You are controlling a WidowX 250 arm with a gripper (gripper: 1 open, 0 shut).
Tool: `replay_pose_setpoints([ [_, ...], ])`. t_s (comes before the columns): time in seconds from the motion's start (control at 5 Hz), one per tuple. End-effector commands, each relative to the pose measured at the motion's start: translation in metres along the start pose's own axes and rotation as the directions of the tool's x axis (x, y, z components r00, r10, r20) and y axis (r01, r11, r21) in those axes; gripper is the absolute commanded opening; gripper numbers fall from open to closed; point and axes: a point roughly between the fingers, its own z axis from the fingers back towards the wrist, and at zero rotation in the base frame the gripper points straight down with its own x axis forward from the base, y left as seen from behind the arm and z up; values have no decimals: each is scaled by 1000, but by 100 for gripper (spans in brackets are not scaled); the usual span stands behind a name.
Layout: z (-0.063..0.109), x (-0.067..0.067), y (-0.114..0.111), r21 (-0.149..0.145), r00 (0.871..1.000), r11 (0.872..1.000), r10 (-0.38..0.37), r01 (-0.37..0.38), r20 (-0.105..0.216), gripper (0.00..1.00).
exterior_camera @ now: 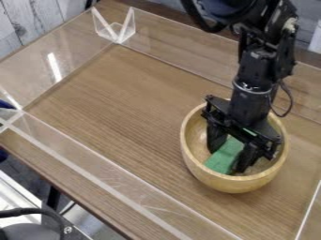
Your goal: Remove the green block from inside the brown bowl and put it on the table
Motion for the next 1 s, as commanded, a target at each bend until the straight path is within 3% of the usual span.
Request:
replay_pose_setpoints([
  [0.0, 16, 4, -1, -1, 998, 1000, -7, 7, 61, 0],
  [0.8, 30, -1, 6, -3, 997, 1000, 3, -3, 73, 0],
])
